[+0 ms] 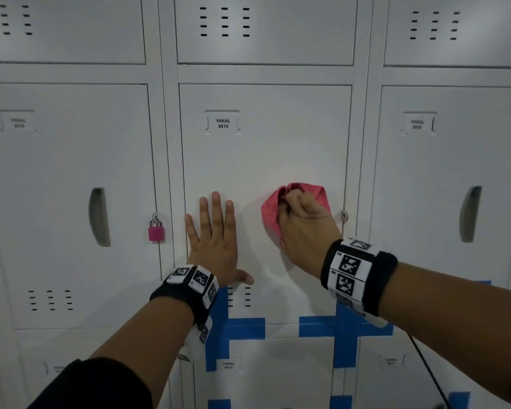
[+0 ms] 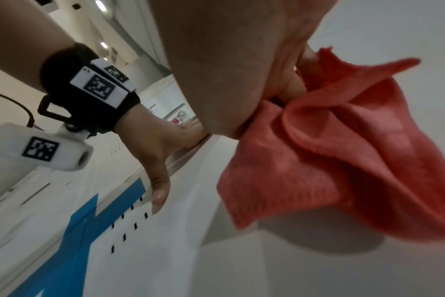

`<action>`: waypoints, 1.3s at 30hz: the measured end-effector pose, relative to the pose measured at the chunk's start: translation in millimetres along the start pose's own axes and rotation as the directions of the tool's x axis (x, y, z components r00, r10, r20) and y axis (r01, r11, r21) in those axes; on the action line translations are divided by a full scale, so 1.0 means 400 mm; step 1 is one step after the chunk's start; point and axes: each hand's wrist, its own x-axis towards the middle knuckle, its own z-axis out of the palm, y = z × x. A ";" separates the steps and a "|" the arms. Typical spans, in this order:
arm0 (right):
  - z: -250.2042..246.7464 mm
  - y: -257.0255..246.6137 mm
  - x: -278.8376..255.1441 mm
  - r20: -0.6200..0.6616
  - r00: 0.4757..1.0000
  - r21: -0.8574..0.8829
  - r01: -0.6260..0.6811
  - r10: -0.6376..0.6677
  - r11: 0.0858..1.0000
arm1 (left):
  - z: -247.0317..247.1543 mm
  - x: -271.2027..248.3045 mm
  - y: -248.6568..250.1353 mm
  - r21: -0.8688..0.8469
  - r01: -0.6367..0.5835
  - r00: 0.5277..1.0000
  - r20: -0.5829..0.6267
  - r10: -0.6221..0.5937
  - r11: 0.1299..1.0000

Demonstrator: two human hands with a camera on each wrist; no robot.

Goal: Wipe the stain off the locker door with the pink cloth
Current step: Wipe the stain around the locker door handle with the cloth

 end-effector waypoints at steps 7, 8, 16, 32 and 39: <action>-0.043 -0.012 0.023 0.098 0.994 0.113 0.031 -0.042 0.993 | -0.003 -0.002 0.000 -0.007 -0.008 1.000 -0.004 0.008 1.000; -0.042 -0.017 0.016 0.097 0.995 0.166 0.014 -0.030 0.986 | -0.002 -0.002 -0.001 -0.007 -0.011 1.000 -0.005 0.011 1.000; -0.021 -0.055 -0.036 0.025 0.999 0.372 0.027 -0.039 0.928 | -0.001 -0.002 0.004 -0.006 0.001 1.000 -0.009 -0.001 1.000; -0.007 0.083 0.031 -0.295 0.955 0.244 0.096 -0.020 0.965 | -0.004 -0.001 0.000 -0.009 -0.010 1.000 0.006 0.010 1.000; 0.051 0.013 -0.022 -0.076 0.983 0.354 -0.131 0.168 0.926 | 0.002 -0.002 -0.001 -0.015 -0.020 1.000 -0.014 0.020 1.000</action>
